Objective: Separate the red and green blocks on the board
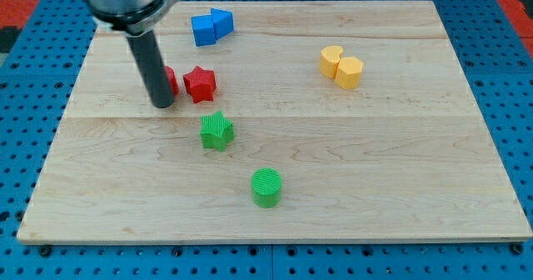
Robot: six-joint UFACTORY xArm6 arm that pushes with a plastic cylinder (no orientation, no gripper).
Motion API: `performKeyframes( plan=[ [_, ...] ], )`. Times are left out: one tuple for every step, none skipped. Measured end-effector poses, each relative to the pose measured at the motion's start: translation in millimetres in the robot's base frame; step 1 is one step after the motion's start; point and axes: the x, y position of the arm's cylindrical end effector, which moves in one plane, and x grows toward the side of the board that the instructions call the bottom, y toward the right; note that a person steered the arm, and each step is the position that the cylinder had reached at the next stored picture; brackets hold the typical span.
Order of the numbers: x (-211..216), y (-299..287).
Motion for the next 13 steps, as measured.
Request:
performKeyframes(
  plan=[
    [29, 48],
    [44, 112],
    [93, 143],
    [29, 142],
    [44, 95],
    [51, 79],
    [80, 79],
    [98, 101],
    [69, 85],
    [85, 32],
    [106, 49],
    [114, 77],
    [112, 64]
  ],
)
